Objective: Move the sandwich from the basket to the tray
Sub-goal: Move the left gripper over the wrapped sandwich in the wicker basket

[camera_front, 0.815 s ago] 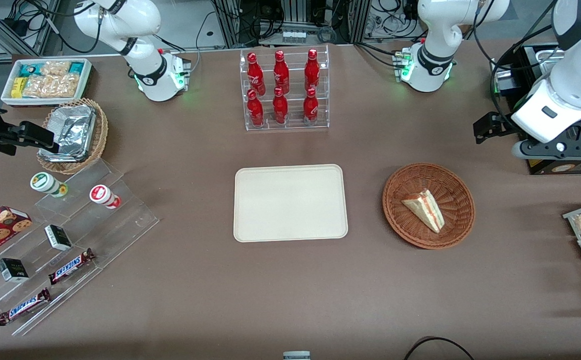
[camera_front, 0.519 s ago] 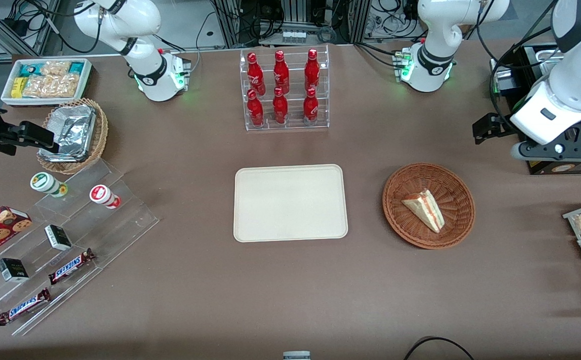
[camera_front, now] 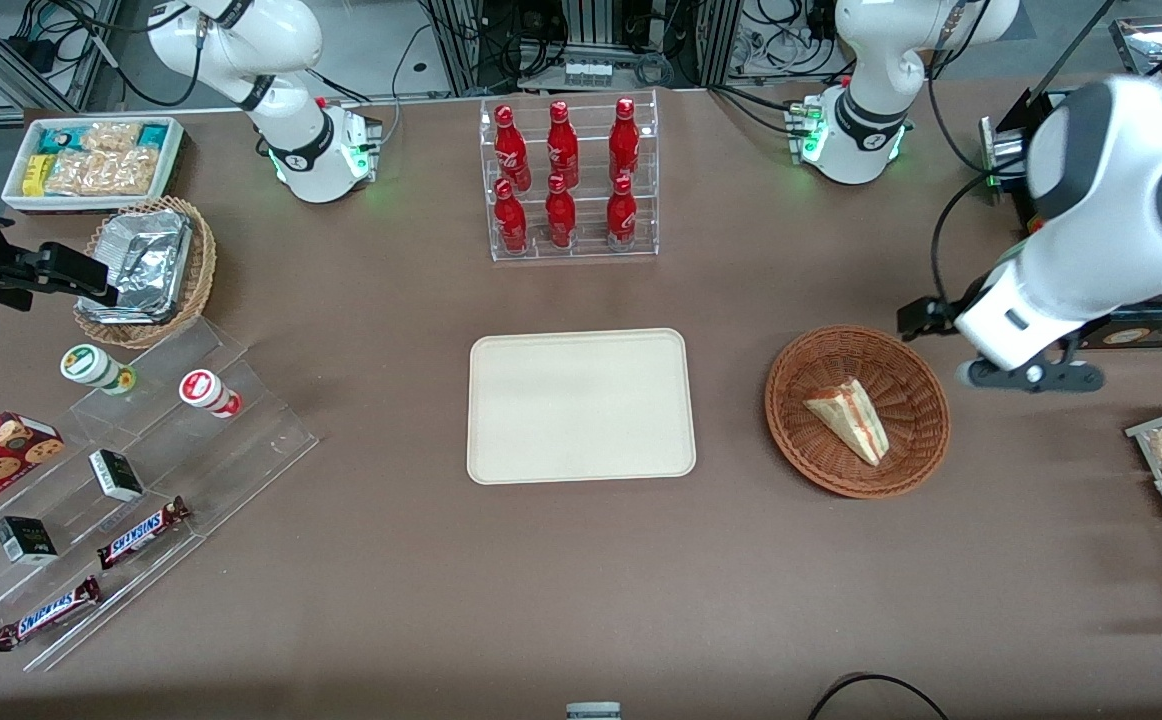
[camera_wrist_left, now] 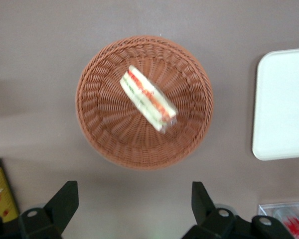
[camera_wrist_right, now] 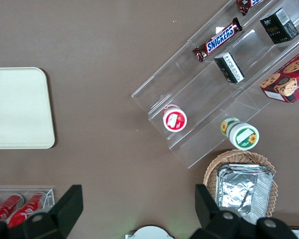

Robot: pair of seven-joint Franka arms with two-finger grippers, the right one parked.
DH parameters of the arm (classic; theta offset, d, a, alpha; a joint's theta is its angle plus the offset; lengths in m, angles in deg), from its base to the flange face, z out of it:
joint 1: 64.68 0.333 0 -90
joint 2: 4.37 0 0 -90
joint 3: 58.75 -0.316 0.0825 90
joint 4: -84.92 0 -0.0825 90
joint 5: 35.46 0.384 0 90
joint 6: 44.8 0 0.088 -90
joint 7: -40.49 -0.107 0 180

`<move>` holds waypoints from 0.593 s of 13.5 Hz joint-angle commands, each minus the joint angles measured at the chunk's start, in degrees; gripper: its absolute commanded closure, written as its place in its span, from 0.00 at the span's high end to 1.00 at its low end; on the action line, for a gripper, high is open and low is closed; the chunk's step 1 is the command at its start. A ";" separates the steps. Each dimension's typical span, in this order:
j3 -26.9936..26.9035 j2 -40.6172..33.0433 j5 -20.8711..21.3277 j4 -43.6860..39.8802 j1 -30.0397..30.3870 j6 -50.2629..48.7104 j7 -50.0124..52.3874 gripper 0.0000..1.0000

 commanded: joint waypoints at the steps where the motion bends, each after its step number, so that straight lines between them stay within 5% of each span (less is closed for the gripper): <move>1: -0.30 -2.62 -0.91 8.84 -0.50 8.87 0.54 1.00; 4: -0.30 -3.24 -0.91 15.61 -0.41 18.37 2.11 1.00; 8: -0.04 -2.63 -0.64 21.95 -0.94 29.45 16.84 1.00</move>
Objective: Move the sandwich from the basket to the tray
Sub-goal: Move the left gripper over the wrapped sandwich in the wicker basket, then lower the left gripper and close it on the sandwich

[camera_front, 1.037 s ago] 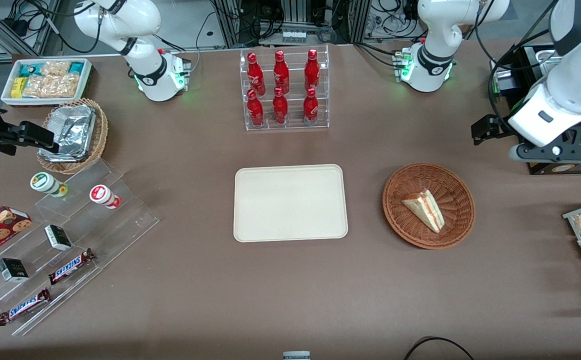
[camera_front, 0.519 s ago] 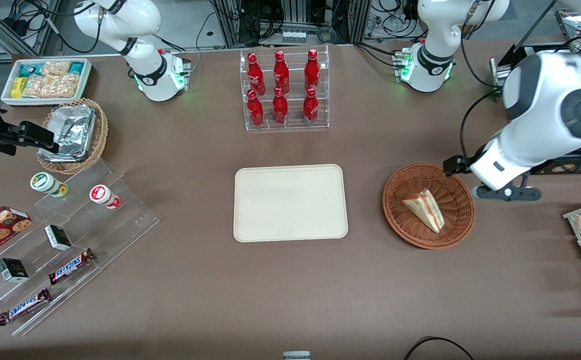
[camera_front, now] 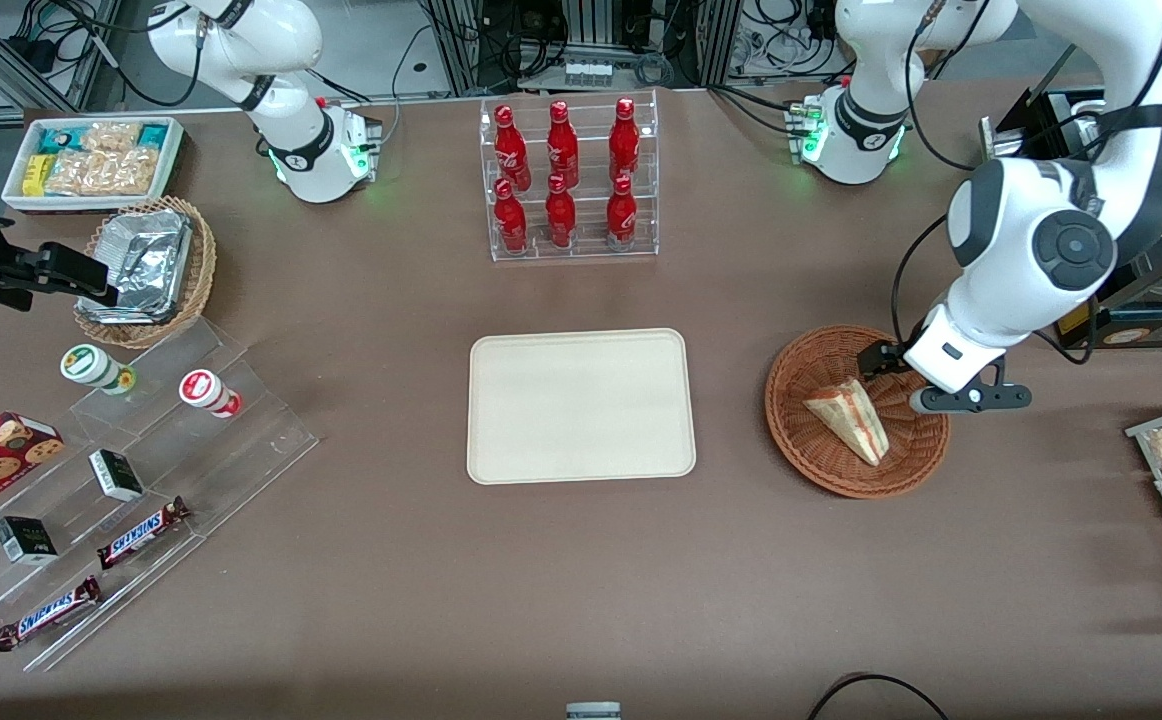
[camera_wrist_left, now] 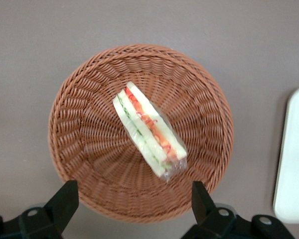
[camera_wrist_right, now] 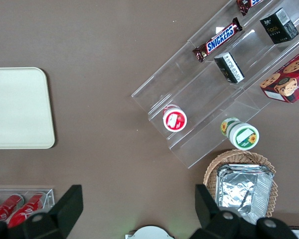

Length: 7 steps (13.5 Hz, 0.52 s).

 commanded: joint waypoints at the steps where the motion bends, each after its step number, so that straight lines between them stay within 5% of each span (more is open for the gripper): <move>1: -0.08 -1.46 -0.47 4.29 -1.67 5.46 10.87 1.00; 7: 0.01 2.31 -0.47 4.56 -2.20 10.13 38.54 1.00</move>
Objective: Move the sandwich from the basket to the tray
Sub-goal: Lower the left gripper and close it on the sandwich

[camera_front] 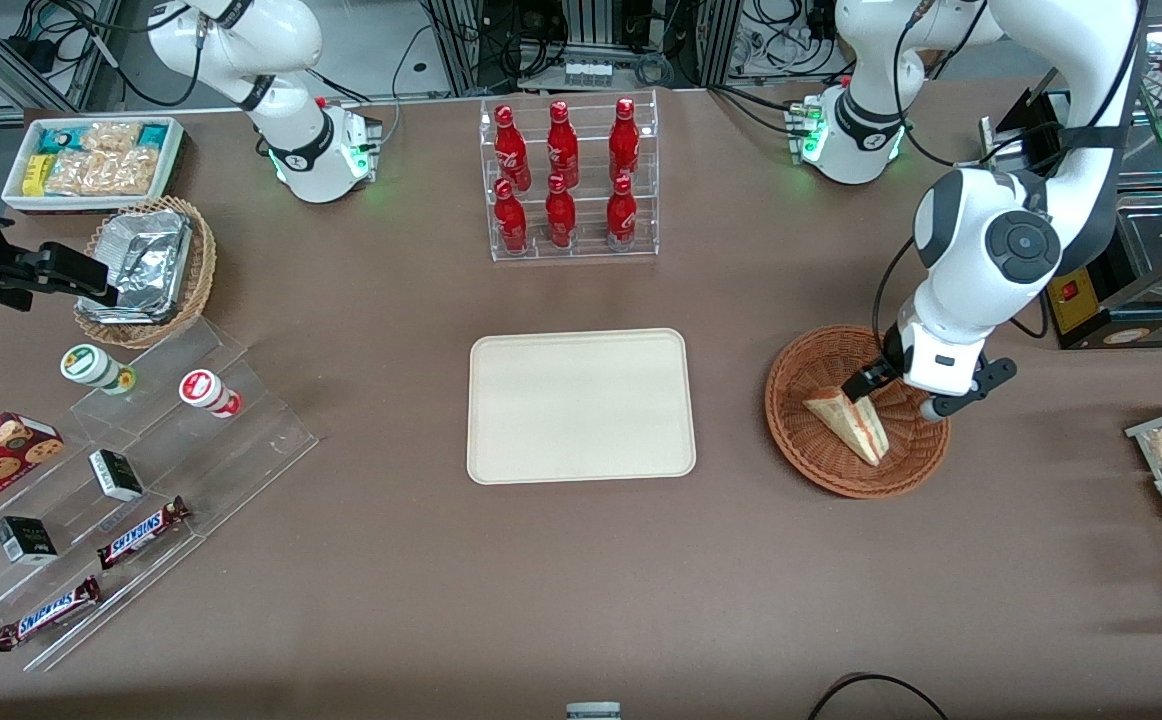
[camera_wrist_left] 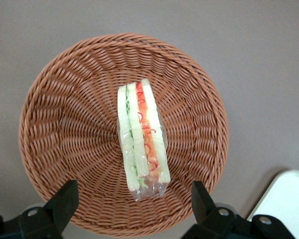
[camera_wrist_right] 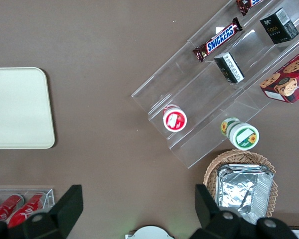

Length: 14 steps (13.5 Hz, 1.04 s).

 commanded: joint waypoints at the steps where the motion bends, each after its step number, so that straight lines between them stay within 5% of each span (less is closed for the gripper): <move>1: -0.22 2.12 -0.46 0.53 -0.94 3.58 11.41 1.00; 9: -0.31 8.98 0.07 -0.17 -1.29 6.75 16.37 0.98; 10: -0.31 9.51 -0.02 -0.35 -1.29 6.84 17.68 0.68; 11: -0.22 10.04 0.06 -0.87 -1.29 6.76 19.95 0.12; 12: -0.22 10.13 0.15 -1.14 -1.38 6.50 19.89 0.00; 14: -0.22 9.87 0.24 -2.89 -1.38 5.01 20.06 0.00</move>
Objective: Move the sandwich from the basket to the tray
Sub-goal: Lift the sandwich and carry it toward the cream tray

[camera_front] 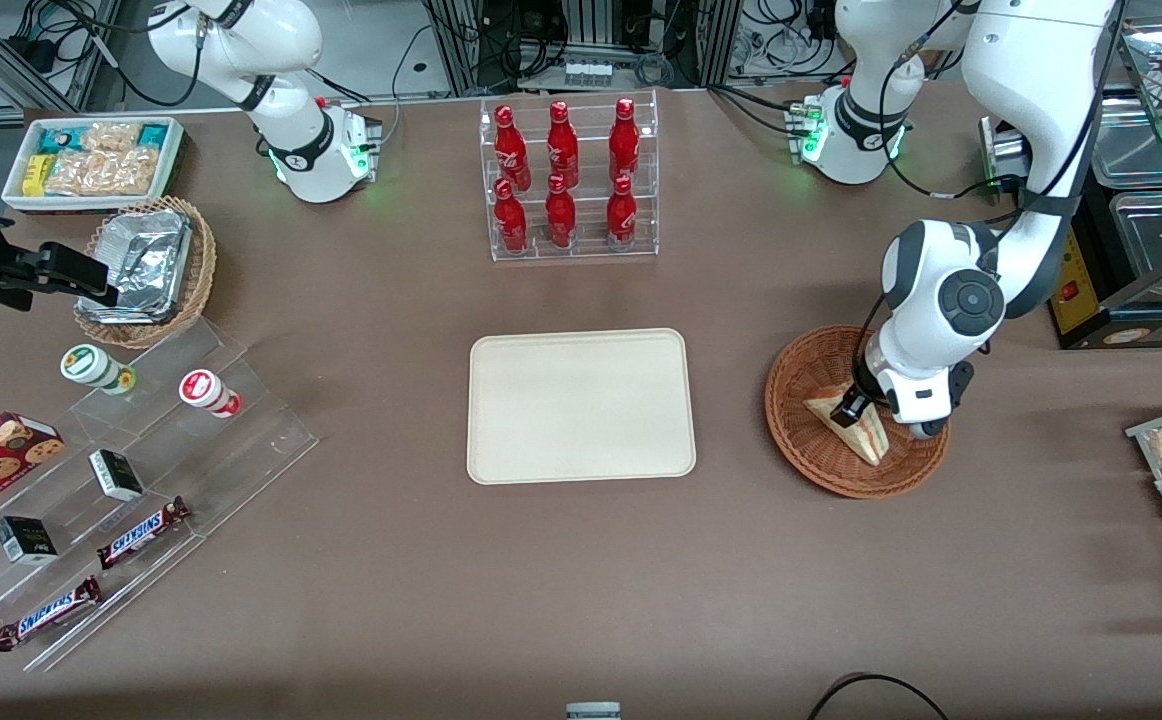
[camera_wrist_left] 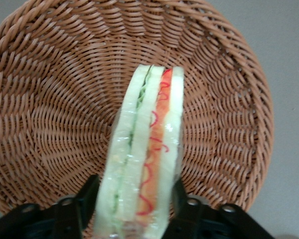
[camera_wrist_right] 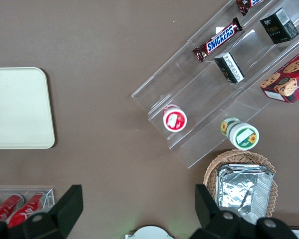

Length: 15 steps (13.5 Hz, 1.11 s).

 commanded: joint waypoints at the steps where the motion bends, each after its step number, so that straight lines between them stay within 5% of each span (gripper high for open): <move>1: -0.28 0.11 0.15 -3.83 -0.66 -3.87 1.73 0.00; 6: -0.19 1.24 0.15 -18.32 -2.67 -20.84 -3.70 0.00; 15: -0.10 12.92 -0.03 -33.62 -16.81 -26.58 -9.17 0.00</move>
